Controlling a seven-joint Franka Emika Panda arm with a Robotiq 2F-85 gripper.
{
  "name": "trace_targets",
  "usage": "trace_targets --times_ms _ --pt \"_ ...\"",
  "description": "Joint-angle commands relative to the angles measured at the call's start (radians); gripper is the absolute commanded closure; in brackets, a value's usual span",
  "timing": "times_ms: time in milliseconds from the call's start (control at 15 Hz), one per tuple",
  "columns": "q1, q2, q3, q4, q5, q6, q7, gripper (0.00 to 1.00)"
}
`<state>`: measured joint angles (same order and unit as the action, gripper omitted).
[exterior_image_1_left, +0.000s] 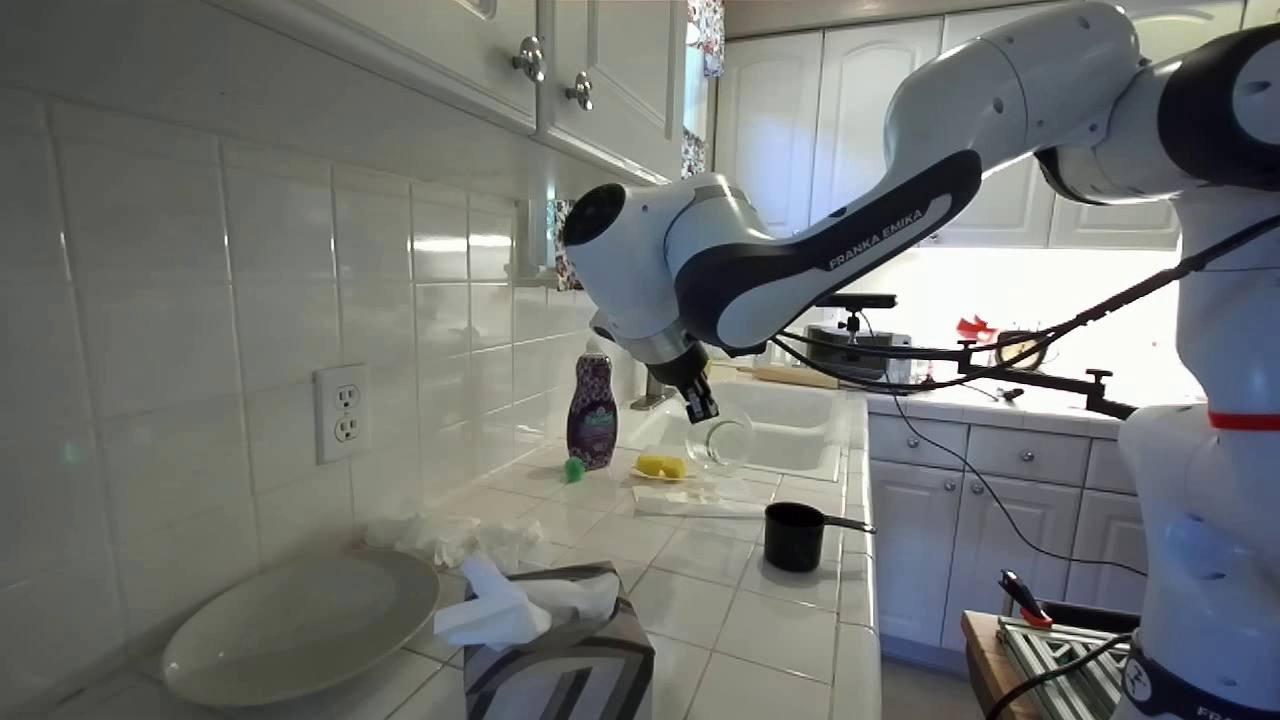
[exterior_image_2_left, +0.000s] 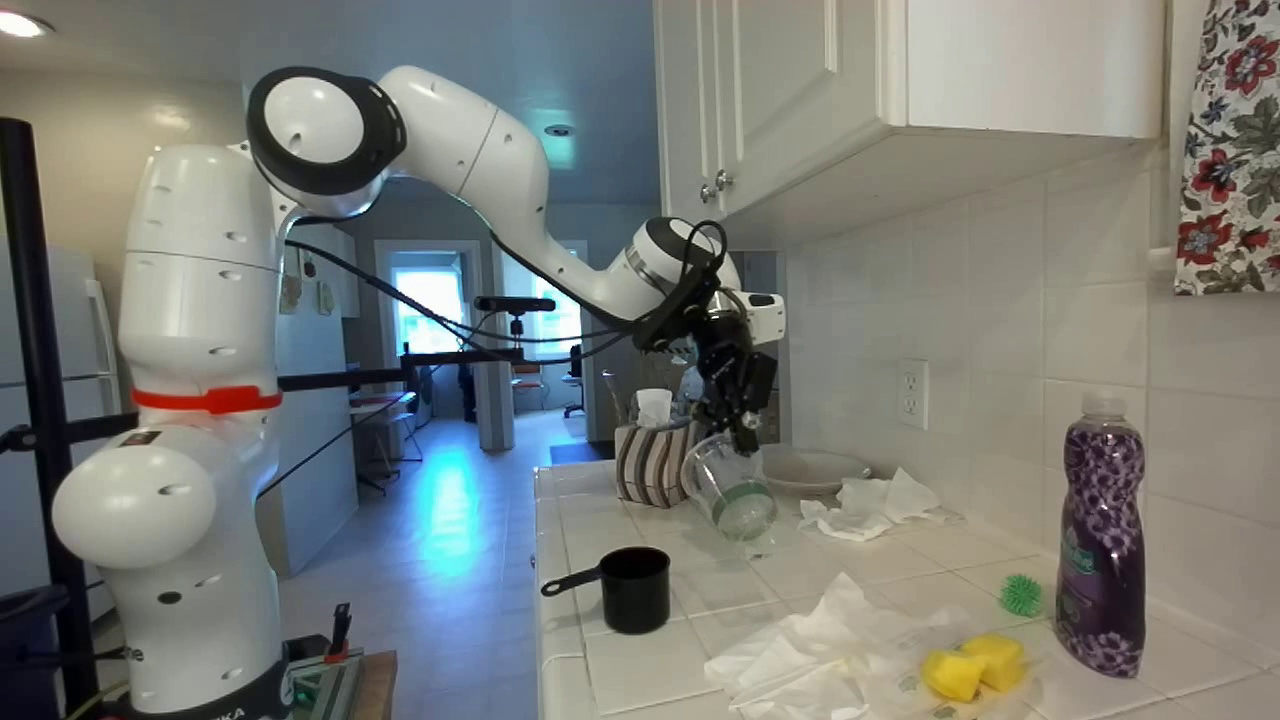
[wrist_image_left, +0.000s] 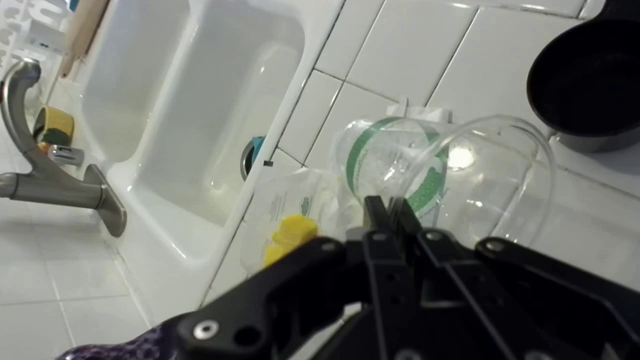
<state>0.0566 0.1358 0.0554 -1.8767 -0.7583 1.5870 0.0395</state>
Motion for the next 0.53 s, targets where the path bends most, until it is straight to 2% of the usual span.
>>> trace_targets --times_ms 0,267,333,400,467 --pt "-0.015 -0.056 -0.006 -0.064 0.033 0.102 -0.018 0.98" --pt "-0.020 -0.085 -0.005 -0.105 0.055 0.214 -0.076 0.98" --pt "-0.007 -0.036 -0.005 -0.047 0.027 0.152 -0.025 0.98" --pt "-0.006 -0.037 -0.005 -0.050 0.028 0.160 -0.027 0.94" --pt "-0.006 -0.037 -0.005 -0.050 0.028 0.159 -0.026 0.94"
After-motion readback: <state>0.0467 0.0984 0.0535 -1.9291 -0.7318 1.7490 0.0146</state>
